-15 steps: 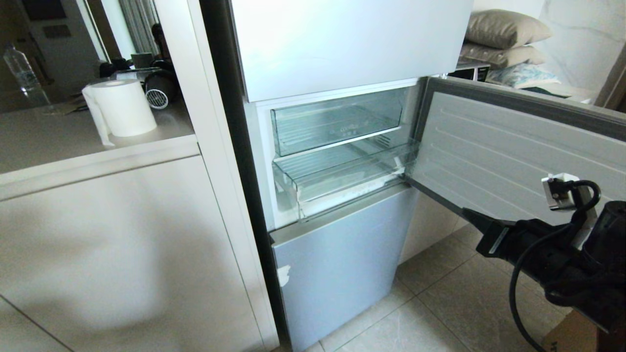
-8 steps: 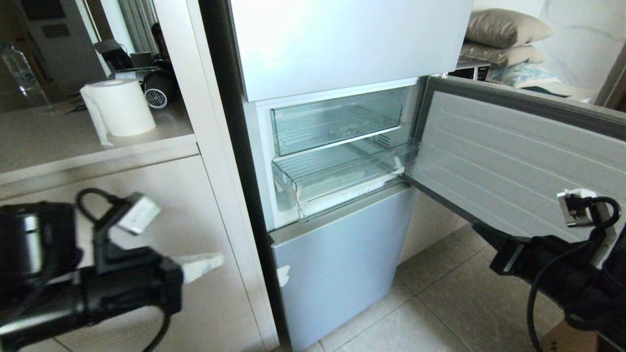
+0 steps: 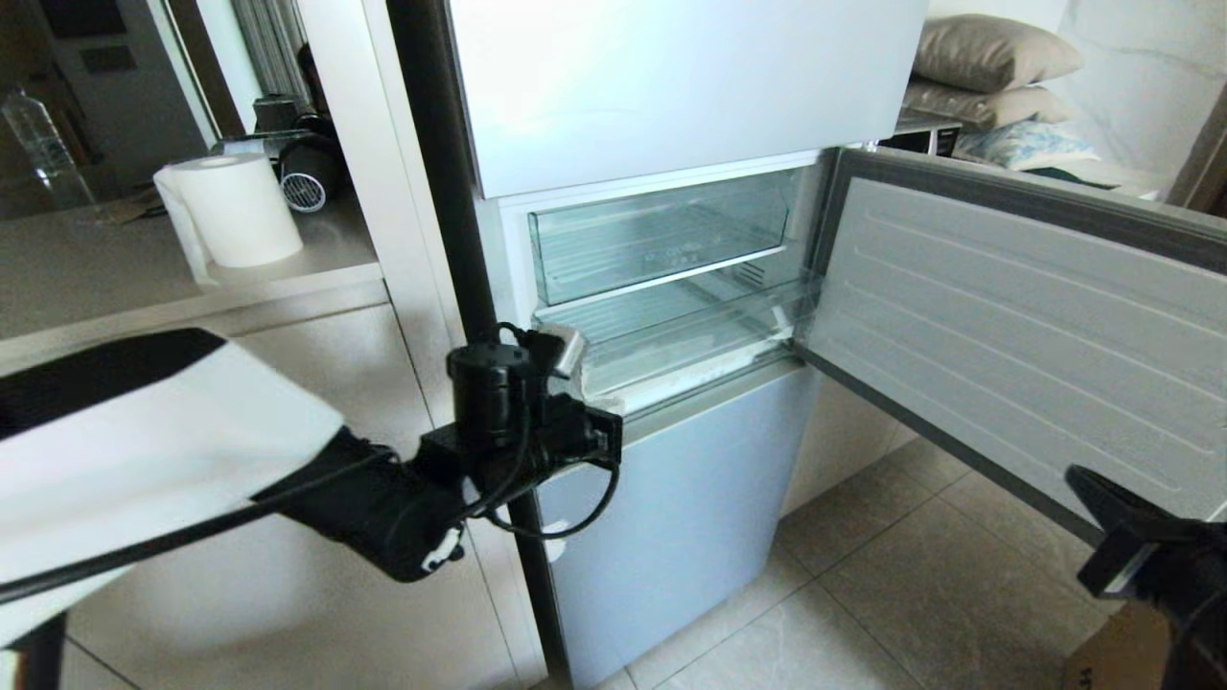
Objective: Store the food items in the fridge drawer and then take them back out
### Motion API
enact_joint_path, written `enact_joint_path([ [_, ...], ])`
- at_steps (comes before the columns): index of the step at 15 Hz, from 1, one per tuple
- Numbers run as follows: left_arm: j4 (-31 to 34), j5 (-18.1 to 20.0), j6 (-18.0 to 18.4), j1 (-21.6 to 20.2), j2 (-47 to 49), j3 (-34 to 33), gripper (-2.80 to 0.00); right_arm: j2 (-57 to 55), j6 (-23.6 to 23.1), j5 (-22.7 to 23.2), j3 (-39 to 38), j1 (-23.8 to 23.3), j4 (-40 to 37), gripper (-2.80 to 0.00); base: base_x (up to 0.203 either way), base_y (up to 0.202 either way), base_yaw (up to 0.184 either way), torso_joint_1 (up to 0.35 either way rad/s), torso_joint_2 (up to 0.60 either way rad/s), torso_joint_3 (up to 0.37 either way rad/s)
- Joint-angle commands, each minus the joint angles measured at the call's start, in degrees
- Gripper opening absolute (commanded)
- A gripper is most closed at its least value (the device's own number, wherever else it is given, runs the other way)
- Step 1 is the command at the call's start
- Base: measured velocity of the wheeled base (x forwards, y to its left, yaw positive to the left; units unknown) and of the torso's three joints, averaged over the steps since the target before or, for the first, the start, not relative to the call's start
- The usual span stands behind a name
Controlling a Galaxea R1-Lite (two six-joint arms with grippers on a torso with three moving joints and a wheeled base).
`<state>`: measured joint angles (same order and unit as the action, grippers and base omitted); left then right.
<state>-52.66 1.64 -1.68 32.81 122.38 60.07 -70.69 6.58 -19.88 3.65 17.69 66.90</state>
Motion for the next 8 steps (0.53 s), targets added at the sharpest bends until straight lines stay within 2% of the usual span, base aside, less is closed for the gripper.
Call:
enact_joint_path([
  [1, -0.92, -2.99, -0.02, 2.08, 6.31, 3.71, -2.80, 11.31, -3.70, -4.99, -1.32, -0.15, -2.76, -2.80, 0.000, 0.000, 0.000, 0.000, 0.00, 0.000],
  [3, -0.69, -4.85, 0.10, 2.35, 7.44, 3.77, -2.80, 19.92, -5.15, -6.78, -0.89, -0.22, -10.70, -2.80, 0.000, 0.000, 0.000, 0.000, 0.00, 0.000],
  [5, -0.69, -7.76, 0.12, 2.49, 9.58, 5.27, -2.80, 29.89, -5.60, -7.79, 0.82, -0.25, -22.06, -2.80, 0.000, 0.000, 0.000, 0.000, 0.00, 0.000],
  [6, -0.73, -10.02, 0.16, 2.50, 11.50, 7.24, -2.80, 35.81, -5.66, -8.00, 2.44, -0.25, -29.96, -2.80, 0.000, 0.000, 0.000, 0.000, 0.00, 0.000],
  [8, -0.69, -12.71, 0.18, 2.32, 14.55, 11.35, -2.80, 47.05, -5.53, -8.10, 7.60, -0.23, -51.49, -2.80, 0.000, 0.000, 0.000, 0.000, 0.00, 0.000],
])
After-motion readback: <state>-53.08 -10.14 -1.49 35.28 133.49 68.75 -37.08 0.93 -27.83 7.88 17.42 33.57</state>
